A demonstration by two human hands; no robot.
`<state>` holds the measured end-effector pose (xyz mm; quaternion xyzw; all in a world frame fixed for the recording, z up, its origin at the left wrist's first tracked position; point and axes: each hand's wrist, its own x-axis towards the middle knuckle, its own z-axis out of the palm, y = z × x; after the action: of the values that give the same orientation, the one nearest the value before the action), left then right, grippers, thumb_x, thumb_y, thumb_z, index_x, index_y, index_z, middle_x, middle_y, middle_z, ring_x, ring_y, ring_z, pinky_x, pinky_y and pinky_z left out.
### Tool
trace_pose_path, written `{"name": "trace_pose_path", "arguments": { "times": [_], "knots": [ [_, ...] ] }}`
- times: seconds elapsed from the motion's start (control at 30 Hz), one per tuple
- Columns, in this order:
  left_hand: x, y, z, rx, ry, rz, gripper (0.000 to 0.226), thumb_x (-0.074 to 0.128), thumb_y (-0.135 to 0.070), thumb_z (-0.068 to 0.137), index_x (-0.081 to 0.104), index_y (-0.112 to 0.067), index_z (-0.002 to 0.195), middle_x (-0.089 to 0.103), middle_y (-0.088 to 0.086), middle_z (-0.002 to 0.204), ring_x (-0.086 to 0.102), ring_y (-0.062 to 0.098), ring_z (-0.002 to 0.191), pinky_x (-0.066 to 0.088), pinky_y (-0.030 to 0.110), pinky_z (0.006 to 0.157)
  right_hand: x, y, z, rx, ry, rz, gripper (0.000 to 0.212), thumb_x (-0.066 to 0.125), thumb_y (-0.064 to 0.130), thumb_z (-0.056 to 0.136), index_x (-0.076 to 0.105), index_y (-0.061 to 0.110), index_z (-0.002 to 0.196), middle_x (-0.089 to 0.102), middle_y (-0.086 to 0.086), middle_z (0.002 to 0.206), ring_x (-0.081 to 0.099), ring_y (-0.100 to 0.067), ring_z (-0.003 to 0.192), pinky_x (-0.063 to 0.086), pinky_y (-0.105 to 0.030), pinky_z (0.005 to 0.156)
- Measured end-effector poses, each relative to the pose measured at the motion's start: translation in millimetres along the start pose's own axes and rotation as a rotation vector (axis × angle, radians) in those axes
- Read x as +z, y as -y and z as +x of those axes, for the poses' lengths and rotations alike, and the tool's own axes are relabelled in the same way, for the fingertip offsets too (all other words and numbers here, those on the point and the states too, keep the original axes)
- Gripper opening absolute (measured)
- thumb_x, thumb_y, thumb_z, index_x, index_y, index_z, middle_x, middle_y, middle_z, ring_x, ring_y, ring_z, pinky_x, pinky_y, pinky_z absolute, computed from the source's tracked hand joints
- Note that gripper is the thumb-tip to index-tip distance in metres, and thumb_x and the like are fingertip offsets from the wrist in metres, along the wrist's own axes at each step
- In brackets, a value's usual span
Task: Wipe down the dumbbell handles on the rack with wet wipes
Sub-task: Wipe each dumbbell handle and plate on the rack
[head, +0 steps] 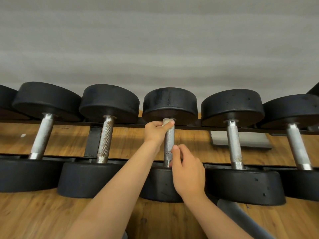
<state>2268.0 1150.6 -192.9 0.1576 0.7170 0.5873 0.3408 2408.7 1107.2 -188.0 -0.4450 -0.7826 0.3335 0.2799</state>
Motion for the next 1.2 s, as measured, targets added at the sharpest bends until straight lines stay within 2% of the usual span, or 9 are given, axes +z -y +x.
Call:
{"name": "trace_pose_path", "arguments": {
  "times": [0.1,0.2,0.33,0.5,0.67,0.83,0.93,1.03,1.2],
  "knots": [
    [-1,0,-1,0.062,-0.042,0.047,0.015,0.074,-0.031,0.085,0.072,-0.017,0.087,0.069,-0.001,0.088,0.063,0.014,0.087,0.053,0.026,0.074,0,1,0,-0.001,-0.002,-0.003,0.04,0.027,0.051,0.095,0.057,0.026,0.091,0.061,0.004,0.069,0.06,-0.009,0.059,0.054,-0.035,0.058],
    [-6,2,1,0.136,-0.136,0.101,0.019,0.071,-0.03,0.088,0.07,-0.016,0.076,0.069,0.001,0.079,0.064,0.017,0.08,0.055,0.036,0.078,0,1,0,0.001,0.009,-0.005,0.038,0.028,0.05,0.096,0.057,0.026,0.091,0.061,0.004,0.07,0.06,-0.009,0.06,0.054,-0.035,0.058],
    [-13,-1,-3,0.091,0.1,0.139,0.013,0.072,-0.028,0.087,0.068,-0.021,0.078,0.071,0.002,0.089,0.066,0.016,0.091,0.056,0.031,0.084,0,0,0,0.008,0.016,-0.017,0.034,0.031,0.047,0.099,0.057,0.025,0.091,0.062,0.004,0.071,0.06,-0.01,0.061,0.054,-0.035,0.059],
    [-21,0,1,0.162,0.02,0.244,0.027,0.074,-0.031,0.085,0.073,-0.004,0.085,0.072,0.011,0.088,0.069,0.023,0.089,0.06,0.038,0.081,-2,2,0,0.013,0.03,-0.017,0.032,0.033,0.044,0.101,0.058,0.024,0.095,0.063,0.007,0.075,0.061,-0.008,0.065,0.055,-0.031,0.061],
    [-30,-1,-3,-0.081,0.301,0.252,0.032,0.079,-0.024,0.08,0.071,-0.006,0.105,0.071,0.005,0.104,0.068,0.015,0.097,0.059,0.024,0.076,-4,2,0,0.018,0.034,0.005,0.028,0.035,0.043,0.101,0.055,0.026,0.108,0.066,0.009,0.083,0.061,-0.003,0.069,0.05,-0.018,0.057],
    [-39,-3,-1,-0.044,0.314,0.295,0.03,0.08,-0.02,0.078,0.071,0.001,0.099,0.072,0.007,0.107,0.07,0.013,0.088,0.06,0.023,0.069,-5,4,-2,0.01,-0.015,0.134,0.051,0.022,0.057,0.087,0.053,0.025,0.111,0.065,0.008,0.084,0.06,-0.001,0.07,0.043,-0.008,0.055],
    [-40,2,-6,-0.007,0.42,0.477,0.038,0.081,-0.03,0.077,0.072,-0.01,0.108,0.071,0.002,0.109,0.066,0.01,0.095,0.054,0.024,0.081,-4,3,-3,0.01,-0.076,0.202,0.038,0.027,0.049,0.093,0.053,0.025,0.107,0.063,0.009,0.076,0.058,0.004,0.073,0.042,-0.007,0.057],
    [-43,5,-7,0.019,0.428,0.567,0.043,0.082,-0.034,0.076,0.073,-0.004,0.105,0.073,0.0,0.102,0.066,0.005,0.087,0.05,0.018,0.074,-5,-1,-2,0.051,-0.108,0.245,0.018,0.035,0.033,0.101,0.051,0.027,0.106,0.061,0.008,0.076,0.057,0.003,0.074,0.041,-0.006,0.061],
    [-49,10,-14,-0.006,0.515,0.75,0.046,0.086,-0.035,0.07,0.072,-0.009,0.105,0.071,0.001,0.102,0.064,0.012,0.095,0.05,0.026,0.084,-5,-2,-2,0.073,-0.116,0.284,0.021,0.033,0.033,0.101,0.052,0.025,0.107,0.062,0.008,0.081,0.056,0.005,0.075,0.04,-0.005,0.064]
  ]
}}
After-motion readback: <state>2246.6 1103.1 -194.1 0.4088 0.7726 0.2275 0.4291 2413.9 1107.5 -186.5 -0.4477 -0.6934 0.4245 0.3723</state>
